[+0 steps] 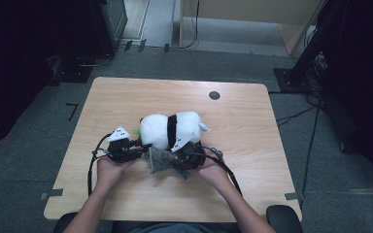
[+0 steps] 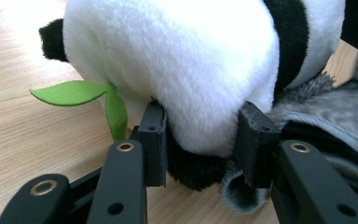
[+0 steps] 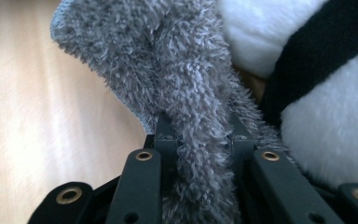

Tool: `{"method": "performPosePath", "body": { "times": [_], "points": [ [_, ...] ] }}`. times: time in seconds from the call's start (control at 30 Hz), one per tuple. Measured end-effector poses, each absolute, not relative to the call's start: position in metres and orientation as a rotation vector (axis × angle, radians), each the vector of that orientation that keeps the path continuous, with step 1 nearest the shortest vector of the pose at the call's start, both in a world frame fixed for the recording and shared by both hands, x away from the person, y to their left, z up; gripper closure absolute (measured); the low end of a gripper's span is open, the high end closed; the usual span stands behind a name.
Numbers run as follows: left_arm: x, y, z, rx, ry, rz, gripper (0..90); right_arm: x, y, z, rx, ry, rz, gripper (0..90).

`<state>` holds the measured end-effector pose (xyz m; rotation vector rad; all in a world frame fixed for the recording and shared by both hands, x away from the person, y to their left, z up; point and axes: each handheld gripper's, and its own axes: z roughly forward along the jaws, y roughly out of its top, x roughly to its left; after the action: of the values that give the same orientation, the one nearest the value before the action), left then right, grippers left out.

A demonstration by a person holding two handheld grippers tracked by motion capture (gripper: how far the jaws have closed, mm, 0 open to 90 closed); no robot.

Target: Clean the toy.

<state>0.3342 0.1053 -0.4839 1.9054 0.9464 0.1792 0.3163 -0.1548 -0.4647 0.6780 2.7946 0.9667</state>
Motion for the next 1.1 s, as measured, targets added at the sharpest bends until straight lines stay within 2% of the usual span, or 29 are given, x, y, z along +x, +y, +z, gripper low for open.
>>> {"method": "performPosePath", "body": {
  "times": [0.47, 1.1],
  "points": [
    [0.334, 0.105, -0.484, 1.908, 0.944, 0.176, 59.1, 0.320, -0.181, -0.471, 0.765, 2.747, 0.964, 73.0],
    [0.335, 0.106, -0.484, 1.907, 0.947, 0.182, 59.2, 0.314, -0.272, -0.460, 0.892, 2.650, 0.919, 72.8]
  ]
}}
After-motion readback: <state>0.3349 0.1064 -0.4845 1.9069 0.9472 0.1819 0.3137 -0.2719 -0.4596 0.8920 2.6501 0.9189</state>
